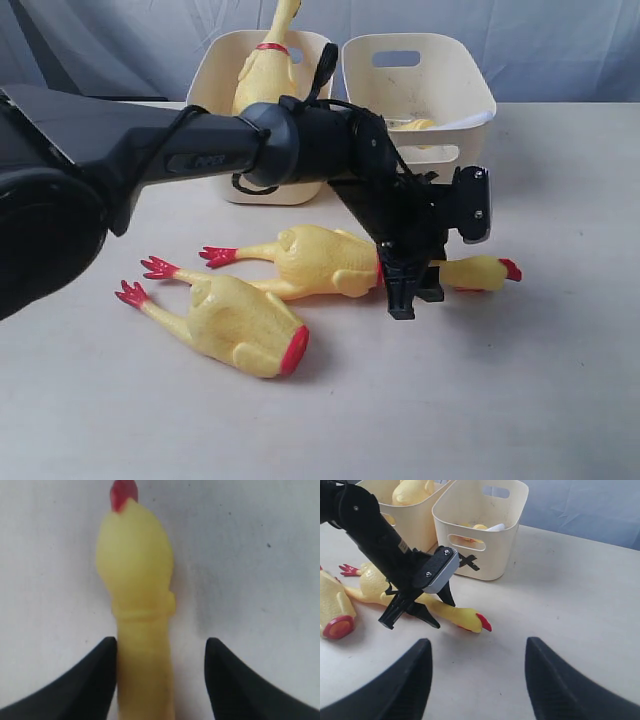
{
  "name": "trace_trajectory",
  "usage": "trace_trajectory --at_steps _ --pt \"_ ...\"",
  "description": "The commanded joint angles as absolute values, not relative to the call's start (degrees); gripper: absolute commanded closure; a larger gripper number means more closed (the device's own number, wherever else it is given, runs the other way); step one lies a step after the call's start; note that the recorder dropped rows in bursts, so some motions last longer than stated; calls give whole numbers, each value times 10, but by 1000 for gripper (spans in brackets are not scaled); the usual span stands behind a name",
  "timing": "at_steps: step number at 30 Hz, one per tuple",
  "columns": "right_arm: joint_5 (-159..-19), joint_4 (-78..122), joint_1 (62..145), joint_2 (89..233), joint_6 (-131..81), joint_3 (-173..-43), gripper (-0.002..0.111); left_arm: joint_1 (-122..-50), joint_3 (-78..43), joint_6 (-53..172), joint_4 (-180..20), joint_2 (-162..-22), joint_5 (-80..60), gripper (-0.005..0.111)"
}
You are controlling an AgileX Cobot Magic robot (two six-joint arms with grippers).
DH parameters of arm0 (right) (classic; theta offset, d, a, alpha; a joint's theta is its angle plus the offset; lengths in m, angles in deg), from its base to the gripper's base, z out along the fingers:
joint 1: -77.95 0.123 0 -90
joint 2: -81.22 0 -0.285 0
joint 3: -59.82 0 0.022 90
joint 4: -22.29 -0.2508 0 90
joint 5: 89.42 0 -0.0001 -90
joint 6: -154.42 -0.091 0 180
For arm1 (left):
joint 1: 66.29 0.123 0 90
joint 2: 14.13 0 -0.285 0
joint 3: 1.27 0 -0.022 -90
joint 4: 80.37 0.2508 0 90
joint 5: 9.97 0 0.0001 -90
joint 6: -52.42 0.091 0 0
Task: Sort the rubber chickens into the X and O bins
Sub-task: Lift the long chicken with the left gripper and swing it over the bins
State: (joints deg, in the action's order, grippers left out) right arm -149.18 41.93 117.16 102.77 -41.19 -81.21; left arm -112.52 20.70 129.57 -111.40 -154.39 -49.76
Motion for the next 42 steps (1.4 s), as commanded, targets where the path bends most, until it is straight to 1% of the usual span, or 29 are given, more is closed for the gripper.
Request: trace_trajectory --at_steps 1,3,4,7,10,17,25,29,33,37,42 --pt "-1490 419 1174 1025 -407 -810 55 -1128 205 1298 -1113 -1554 -493 58" --pt "-1490 419 1174 1025 -407 -810 55 -1128 205 1298 -1112 -1553 -489 67" --pt "-1490 419 1174 1025 -407 -810 55 -1128 205 1298 -1107 -1550 -488 75" --pt "-1490 419 1174 1025 -406 -810 55 -1128 205 1294 -1086 -1543 -491 92" --pt "-1490 419 1174 1025 -406 -810 55 -1128 205 1294 -1060 -1537 -514 106" --pt "-1491 419 1174 1025 -406 -810 55 -1144 205 1238 -972 -1493 -553 107" --pt "-1493 419 1174 1025 -406 -810 55 -1178 205 1236 -949 -1419 -550 107" --pt "-1493 419 1174 1025 -406 -810 55 -1199 205 1236 -888 -1385 -537 107" --pt "-1493 419 1174 1025 -406 -810 55 -1208 205 1233 -804 -1359 -506 107" --pt "-1493 419 1174 1025 -406 -810 55 -1208 205 1233 -737 -1353 -446 107" --pt "-1492 418 1174 1025 -406 -810 55 -1205 205 1224 -695 -1353 -316 107"
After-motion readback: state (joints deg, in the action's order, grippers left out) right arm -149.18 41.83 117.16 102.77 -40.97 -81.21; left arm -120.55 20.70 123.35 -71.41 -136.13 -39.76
